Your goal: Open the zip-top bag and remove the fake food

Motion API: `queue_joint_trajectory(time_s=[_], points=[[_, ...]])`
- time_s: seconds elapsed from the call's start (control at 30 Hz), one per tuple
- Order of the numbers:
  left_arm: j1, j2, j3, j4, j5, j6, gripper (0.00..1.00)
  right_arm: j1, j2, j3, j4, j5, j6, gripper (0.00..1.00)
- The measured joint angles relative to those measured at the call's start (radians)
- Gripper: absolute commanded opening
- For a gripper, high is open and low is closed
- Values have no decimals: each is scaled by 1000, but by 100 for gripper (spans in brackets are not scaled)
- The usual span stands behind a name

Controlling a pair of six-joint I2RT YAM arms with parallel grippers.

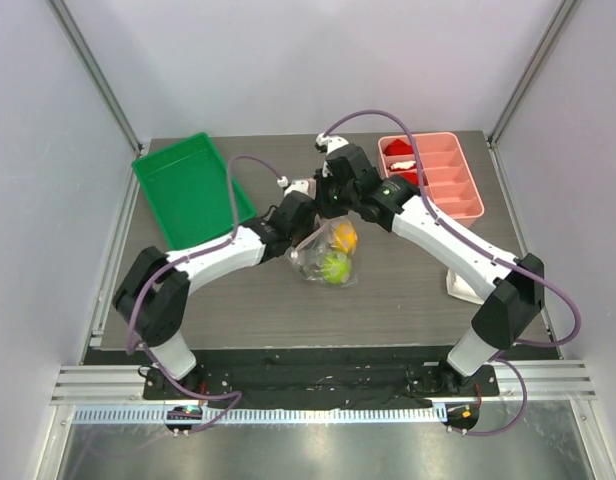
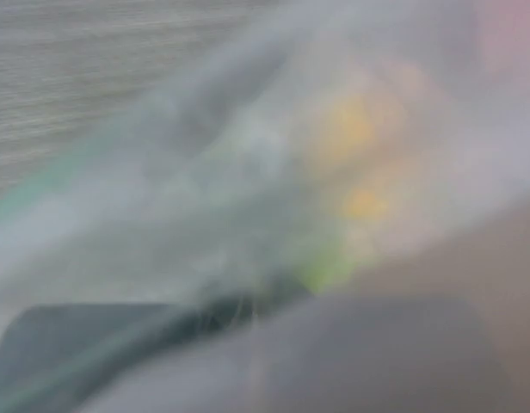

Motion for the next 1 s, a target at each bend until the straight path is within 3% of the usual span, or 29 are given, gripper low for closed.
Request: queue_joint_trajectory(time_s=[0.4, 0.57, 0.7, 0.8, 0.93, 1.0], points=[[-151, -310, -78, 28, -187, 95, 0, -30, -14, 28, -29, 90, -51, 2], [-159, -349, -104, 45, -271, 105, 0, -50, -18, 28, -47, 90, -52, 2], [-158, -308, -47, -34, -249, 94, 1, -55, -28, 28, -58, 49, -51, 2], [-142, -218, 35, -76, -179, 61, 6, -55, -31, 28, -59, 18, -51, 2], [-86, -144, 33, -109, -80, -19, 24, -55, -32, 19, -57, -31, -46, 1], [-66, -127, 27, -127, -70, -43, 27, -55, -32, 16, -57, -46, -45, 2]])
